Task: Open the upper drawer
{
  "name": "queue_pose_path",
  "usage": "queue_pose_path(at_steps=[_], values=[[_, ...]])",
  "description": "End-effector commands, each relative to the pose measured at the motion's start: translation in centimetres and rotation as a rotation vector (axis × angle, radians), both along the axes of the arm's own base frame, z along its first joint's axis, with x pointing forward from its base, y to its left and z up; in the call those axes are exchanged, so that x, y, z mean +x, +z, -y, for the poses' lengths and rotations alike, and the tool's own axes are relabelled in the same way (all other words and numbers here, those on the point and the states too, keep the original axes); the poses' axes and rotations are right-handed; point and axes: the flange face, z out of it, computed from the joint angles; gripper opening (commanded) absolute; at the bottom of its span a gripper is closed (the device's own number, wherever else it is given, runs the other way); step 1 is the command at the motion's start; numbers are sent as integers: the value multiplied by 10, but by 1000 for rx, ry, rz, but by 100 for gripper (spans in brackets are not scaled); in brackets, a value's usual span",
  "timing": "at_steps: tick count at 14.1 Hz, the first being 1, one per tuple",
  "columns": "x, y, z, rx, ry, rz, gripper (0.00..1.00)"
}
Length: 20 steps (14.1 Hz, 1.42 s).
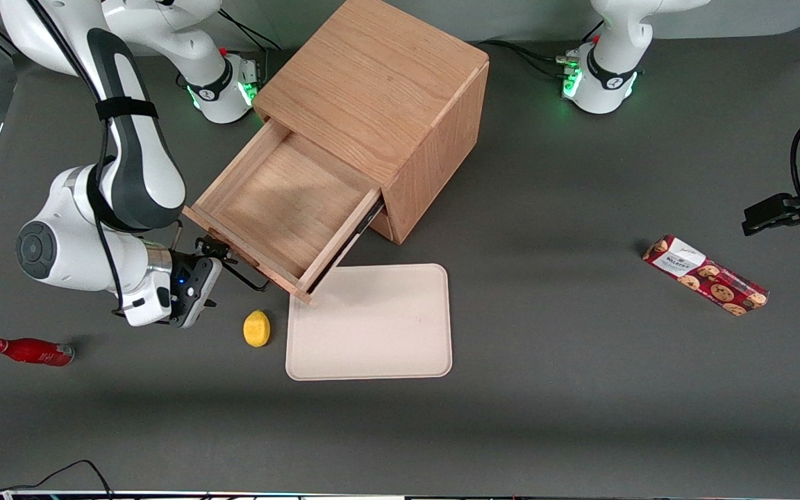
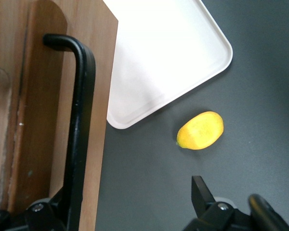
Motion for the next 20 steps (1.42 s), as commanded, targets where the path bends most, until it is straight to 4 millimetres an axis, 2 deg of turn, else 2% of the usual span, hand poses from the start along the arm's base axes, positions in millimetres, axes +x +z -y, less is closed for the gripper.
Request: queue_pose_path(at_steps=[1,3,7,12,13,17,20], values=[[7,4,5,17,11,4,100],[3,18,3,27,-13,-33,100],[0,58,0,13,-43,-122,100],[-6,129,-8,-67,-79,-162,100],[-8,137,-7,-81,-91,-169,100],[-28,178,-6,-106,-195,-171,100],[-54,209,-3,-167,-429,-202,100]])
